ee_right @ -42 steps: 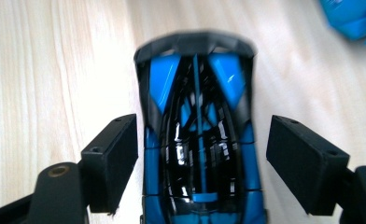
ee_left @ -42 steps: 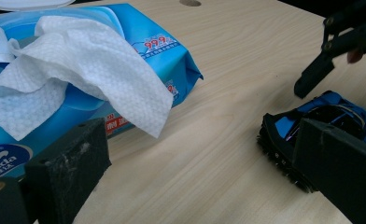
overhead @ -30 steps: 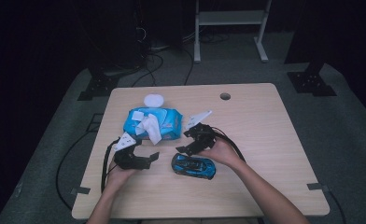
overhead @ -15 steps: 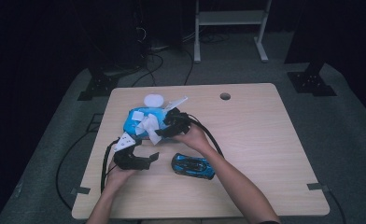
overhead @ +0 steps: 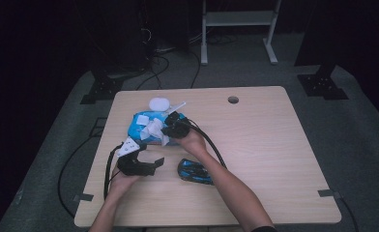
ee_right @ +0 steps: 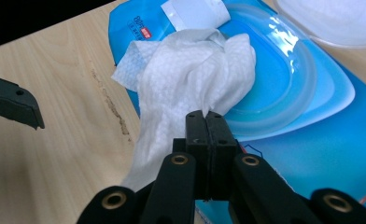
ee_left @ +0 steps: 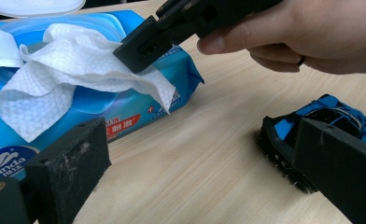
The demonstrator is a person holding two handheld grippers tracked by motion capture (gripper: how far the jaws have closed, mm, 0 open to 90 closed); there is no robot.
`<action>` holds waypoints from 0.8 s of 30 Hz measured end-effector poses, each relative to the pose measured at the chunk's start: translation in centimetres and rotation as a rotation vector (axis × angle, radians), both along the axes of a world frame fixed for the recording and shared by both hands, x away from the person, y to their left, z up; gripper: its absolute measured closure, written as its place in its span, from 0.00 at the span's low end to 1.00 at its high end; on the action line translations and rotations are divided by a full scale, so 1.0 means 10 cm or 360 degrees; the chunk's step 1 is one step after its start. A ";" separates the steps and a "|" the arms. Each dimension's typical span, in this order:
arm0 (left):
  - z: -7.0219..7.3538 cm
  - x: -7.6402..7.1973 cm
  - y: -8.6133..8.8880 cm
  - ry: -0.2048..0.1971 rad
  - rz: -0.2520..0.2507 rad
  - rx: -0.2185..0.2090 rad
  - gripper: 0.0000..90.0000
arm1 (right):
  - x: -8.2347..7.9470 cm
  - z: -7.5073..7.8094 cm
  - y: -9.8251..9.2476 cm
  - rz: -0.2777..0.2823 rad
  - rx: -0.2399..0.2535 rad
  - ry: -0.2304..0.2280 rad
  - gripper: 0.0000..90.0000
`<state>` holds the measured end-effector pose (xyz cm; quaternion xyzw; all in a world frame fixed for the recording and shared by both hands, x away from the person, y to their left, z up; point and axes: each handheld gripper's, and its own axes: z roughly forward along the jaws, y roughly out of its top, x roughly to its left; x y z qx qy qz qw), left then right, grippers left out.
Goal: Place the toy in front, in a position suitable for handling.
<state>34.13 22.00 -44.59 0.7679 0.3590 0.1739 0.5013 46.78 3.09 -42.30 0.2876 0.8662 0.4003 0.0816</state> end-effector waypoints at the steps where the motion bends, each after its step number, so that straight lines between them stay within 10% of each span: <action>1: 0.00 0.00 0.00 -0.0008 -0.0003 0.0006 0.03 | 0.01 0.00 -0.02 0.0011 0.0015 0.0016 1.00; 12: 0.00 0.00 -0.01 0.0002 -0.0004 0.0013 0.03 | -0.05 0.32 -0.47 0.0071 0.0227 0.0043 1.00; 24: 0.00 -0.02 -0.06 -0.0012 -0.0029 0.0021 0.03 | -0.67 0.71 -1.31 0.0198 0.0234 -0.0069 1.00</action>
